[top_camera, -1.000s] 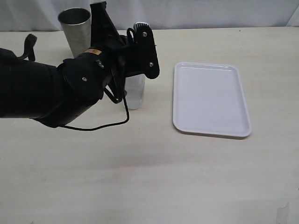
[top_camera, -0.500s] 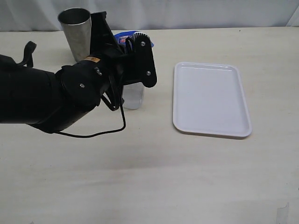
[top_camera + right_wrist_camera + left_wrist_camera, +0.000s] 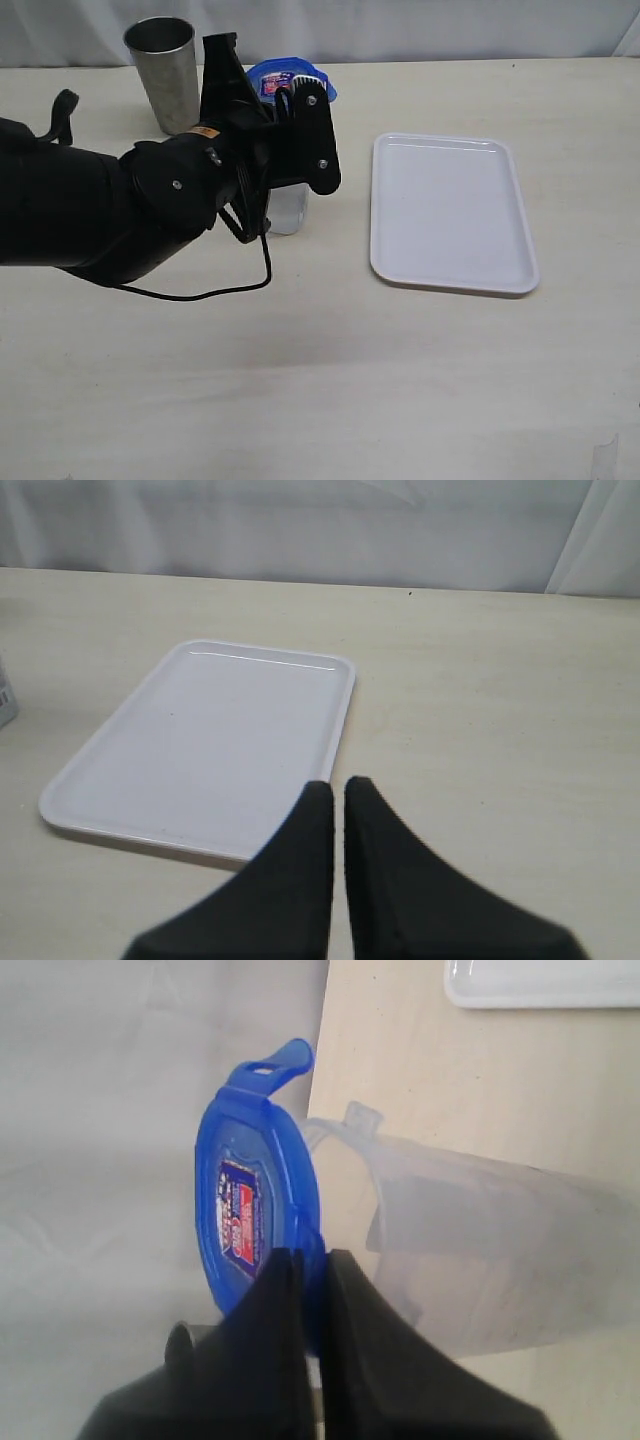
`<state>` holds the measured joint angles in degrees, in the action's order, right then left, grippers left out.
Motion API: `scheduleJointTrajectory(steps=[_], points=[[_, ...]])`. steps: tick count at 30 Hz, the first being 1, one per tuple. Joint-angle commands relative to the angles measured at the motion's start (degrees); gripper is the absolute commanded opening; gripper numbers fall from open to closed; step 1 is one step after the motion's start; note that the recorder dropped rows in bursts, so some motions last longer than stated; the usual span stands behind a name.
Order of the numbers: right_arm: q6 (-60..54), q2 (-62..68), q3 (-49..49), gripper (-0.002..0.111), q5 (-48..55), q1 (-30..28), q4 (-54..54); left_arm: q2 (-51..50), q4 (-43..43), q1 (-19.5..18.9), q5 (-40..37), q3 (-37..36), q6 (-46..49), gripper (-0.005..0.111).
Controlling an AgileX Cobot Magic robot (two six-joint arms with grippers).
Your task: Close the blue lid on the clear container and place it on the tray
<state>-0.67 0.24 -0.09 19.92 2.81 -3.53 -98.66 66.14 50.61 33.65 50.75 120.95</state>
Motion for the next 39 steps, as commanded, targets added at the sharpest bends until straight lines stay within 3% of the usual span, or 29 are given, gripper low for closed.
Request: scheduleJointTrajectory(steps=[1,19,39], points=[[0.24,-0.24,0.09,0.004,-0.08,-0.18,0.06,0.35,1.04,0.07,0.94,-0.24,1.82,0.000],[0.24,-0.24,0.09,0.004,-0.08,-0.18,0.06,1.07,1.95,0.07,2.06,-0.49,1.82,0.000],[0.24,-0.24,0.09,0.004,-0.08,-0.18,0.06,1.07,-4.23,0.07,3.47,-2.61,1.82,0.000]])
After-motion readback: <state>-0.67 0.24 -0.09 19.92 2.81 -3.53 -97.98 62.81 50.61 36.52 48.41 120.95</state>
